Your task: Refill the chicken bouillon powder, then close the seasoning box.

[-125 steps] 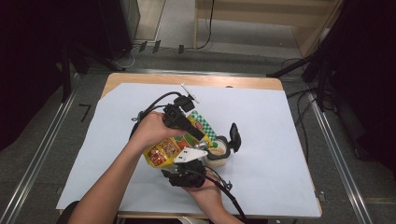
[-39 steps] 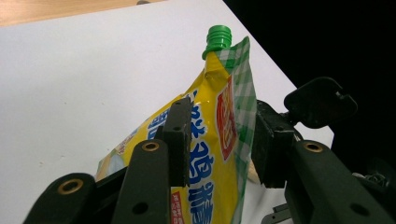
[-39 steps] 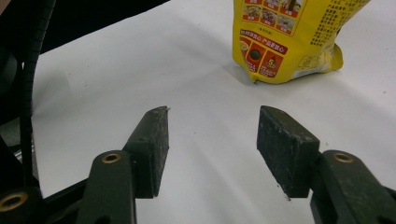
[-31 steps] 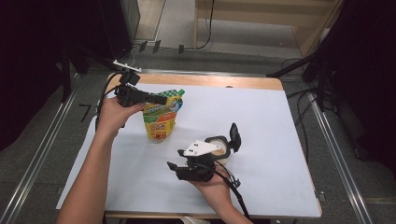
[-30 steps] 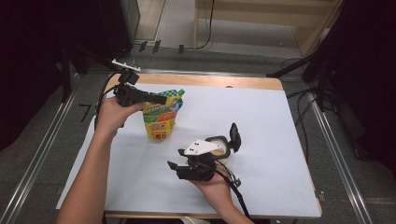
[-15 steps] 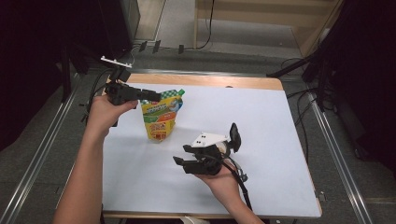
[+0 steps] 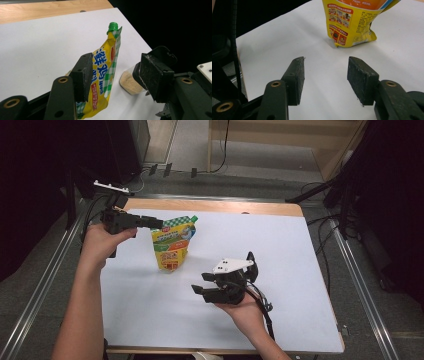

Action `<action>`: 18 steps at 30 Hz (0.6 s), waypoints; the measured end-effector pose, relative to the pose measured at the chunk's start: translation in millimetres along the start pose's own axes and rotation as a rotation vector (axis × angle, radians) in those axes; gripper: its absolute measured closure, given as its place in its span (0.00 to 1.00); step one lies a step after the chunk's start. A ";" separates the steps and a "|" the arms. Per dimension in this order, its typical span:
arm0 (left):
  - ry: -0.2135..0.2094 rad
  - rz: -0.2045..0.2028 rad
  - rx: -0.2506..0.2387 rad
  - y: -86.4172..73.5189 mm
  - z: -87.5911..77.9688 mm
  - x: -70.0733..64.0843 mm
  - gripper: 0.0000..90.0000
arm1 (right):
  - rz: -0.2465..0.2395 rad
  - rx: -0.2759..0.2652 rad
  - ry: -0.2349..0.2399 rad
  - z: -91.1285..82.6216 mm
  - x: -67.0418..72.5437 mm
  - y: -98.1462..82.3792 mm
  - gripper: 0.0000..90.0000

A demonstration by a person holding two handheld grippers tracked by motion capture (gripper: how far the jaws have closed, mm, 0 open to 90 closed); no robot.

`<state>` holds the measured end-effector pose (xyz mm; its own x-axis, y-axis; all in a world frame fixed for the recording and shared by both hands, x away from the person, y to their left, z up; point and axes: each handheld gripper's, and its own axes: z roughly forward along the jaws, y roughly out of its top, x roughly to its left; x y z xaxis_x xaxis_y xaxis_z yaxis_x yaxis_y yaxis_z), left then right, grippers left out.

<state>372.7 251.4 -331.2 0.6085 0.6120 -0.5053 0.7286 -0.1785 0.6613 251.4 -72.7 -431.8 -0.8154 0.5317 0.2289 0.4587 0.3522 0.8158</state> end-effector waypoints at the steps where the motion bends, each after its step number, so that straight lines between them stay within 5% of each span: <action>1: 0.003 -0.006 -0.003 -1.5 -2.9 1.3 0.50 | 0.000 0.000 0.000 0.0 -1.0 0.3 0.55; 18: 0.032 -0.026 -0.021 -17.4 -25.2 18.8 0.46 | -0.007 0.008 0.012 -0.1 -9.6 6.8 0.60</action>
<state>363.6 285.4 -338.2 0.5790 0.6408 -0.5042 0.7367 -0.1462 0.6602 262.3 -75.5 -428.4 -0.8225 0.5203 0.2297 0.4561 0.3623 0.8128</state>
